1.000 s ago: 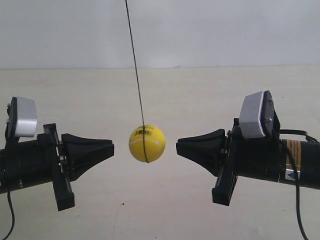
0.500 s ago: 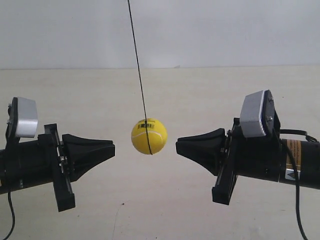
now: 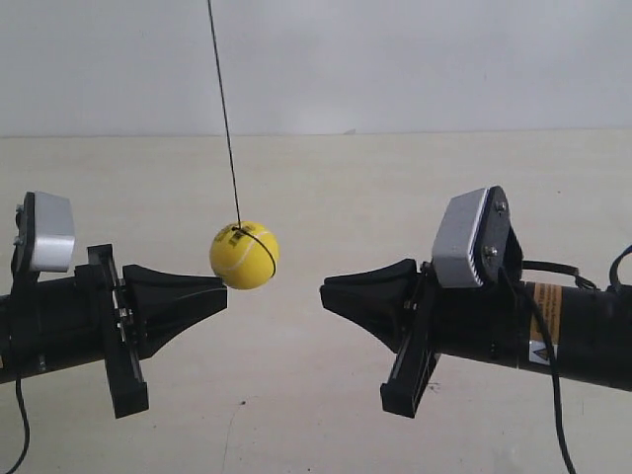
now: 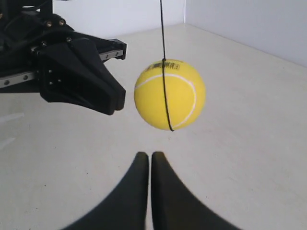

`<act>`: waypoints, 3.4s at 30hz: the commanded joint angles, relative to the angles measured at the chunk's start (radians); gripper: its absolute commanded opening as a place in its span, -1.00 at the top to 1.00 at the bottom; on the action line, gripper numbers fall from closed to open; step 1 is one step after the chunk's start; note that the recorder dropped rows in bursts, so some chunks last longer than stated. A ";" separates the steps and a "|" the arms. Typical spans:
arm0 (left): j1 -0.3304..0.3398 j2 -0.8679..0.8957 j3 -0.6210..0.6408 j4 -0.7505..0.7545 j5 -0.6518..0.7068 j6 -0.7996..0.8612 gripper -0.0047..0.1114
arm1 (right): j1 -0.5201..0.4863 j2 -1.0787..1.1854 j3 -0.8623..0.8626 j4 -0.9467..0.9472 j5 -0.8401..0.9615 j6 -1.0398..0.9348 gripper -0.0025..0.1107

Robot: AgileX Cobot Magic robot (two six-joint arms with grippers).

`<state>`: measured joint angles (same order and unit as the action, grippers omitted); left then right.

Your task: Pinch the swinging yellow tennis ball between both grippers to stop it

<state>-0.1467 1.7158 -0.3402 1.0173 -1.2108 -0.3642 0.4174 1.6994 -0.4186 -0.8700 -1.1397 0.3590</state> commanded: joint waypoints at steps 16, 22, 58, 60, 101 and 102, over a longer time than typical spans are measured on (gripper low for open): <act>-0.005 0.002 -0.005 -0.008 -0.010 0.007 0.84 | 0.001 0.000 -0.003 0.009 0.007 -0.018 0.96; -0.005 0.002 -0.005 -0.003 -0.010 0.005 0.84 | 0.001 0.000 -0.003 -0.007 -0.011 0.017 0.96; -0.005 0.025 -0.005 -0.006 -0.010 0.007 0.84 | 0.104 0.000 -0.003 0.074 0.037 -0.054 0.96; -0.005 0.025 -0.005 -0.006 -0.010 0.007 0.84 | 0.104 0.000 -0.003 0.074 0.037 -0.054 0.96; -0.005 0.024 -0.022 0.020 -0.010 -0.005 0.84 | 0.104 0.000 -0.003 0.074 0.037 -0.054 0.96; -0.005 0.024 -0.022 0.020 -0.010 -0.005 0.84 | 0.104 0.000 -0.003 0.074 0.037 -0.054 0.96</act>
<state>-0.1467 1.7392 -0.3585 1.0358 -1.2108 -0.3637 0.5183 1.6994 -0.4191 -0.8013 -1.1016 0.3110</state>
